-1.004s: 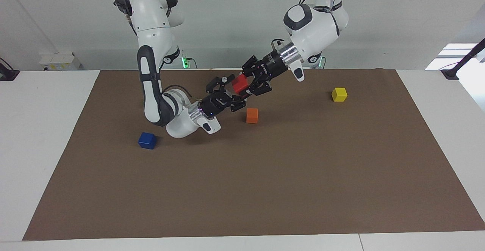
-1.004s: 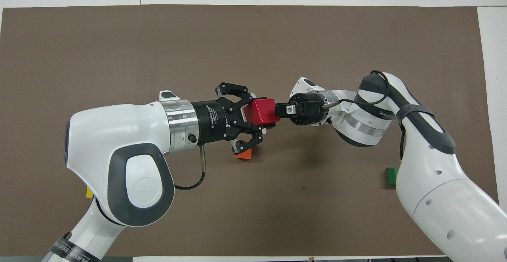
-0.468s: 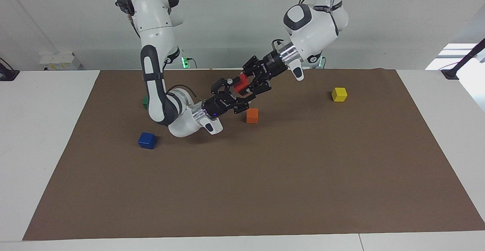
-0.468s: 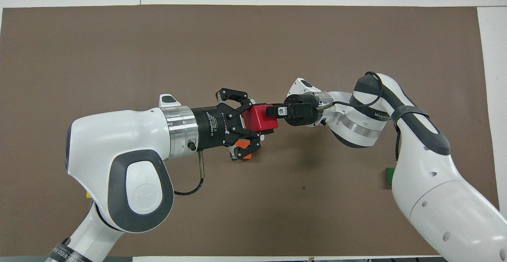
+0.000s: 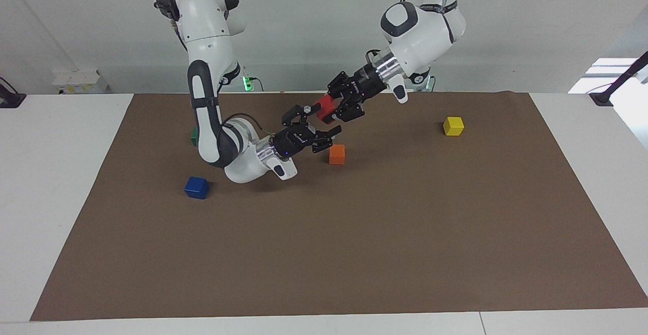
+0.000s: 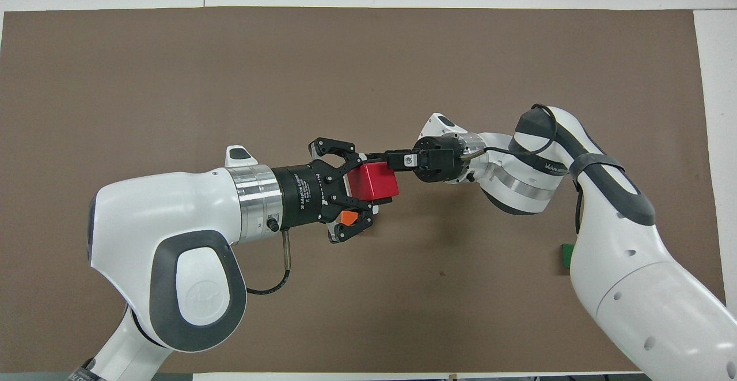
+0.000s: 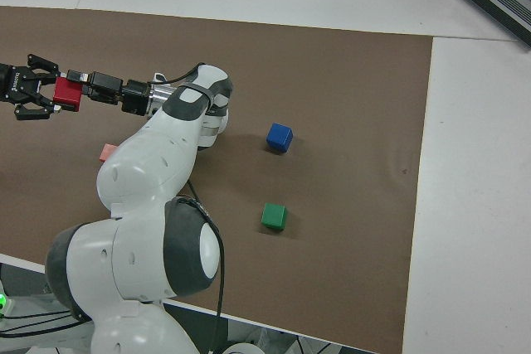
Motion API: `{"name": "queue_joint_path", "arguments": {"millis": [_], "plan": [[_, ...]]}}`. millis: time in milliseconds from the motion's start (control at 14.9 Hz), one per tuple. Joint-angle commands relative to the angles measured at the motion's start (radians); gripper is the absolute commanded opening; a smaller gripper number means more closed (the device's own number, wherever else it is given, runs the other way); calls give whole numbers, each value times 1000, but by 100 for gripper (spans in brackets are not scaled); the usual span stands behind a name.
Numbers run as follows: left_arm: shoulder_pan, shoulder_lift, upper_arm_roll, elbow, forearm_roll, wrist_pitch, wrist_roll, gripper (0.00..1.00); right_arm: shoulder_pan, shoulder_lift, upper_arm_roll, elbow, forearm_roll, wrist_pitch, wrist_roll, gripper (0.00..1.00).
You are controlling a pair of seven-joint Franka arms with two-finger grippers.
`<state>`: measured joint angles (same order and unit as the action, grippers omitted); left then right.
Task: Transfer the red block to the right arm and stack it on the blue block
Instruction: 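Hold the red block with both grippers and open the left gripper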
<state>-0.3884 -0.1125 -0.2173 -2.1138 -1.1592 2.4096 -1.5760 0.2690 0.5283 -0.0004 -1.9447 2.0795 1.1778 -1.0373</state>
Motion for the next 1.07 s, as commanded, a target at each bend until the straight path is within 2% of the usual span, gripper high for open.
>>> {"name": "queue_joint_path", "arguments": {"millis": [0, 468, 669, 1004], "plan": [[-14, -30, 15, -29, -14, 2, 22, 0, -11, 9, 3, 1, 2, 11, -27, 100], [-21, -23, 12, -26, -13, 66, 39, 0, -17, -1, -1, -7, -24, 40, -17, 100], [-21, -16, 12, -20, -13, 97, 40, 0, -27, -8, -4, -25, -27, 42, 112, 100], [-55, 0, 10, -22, -13, 163, 40, 0, -24, -14, -3, -36, -30, 65, 164, 100]]}}
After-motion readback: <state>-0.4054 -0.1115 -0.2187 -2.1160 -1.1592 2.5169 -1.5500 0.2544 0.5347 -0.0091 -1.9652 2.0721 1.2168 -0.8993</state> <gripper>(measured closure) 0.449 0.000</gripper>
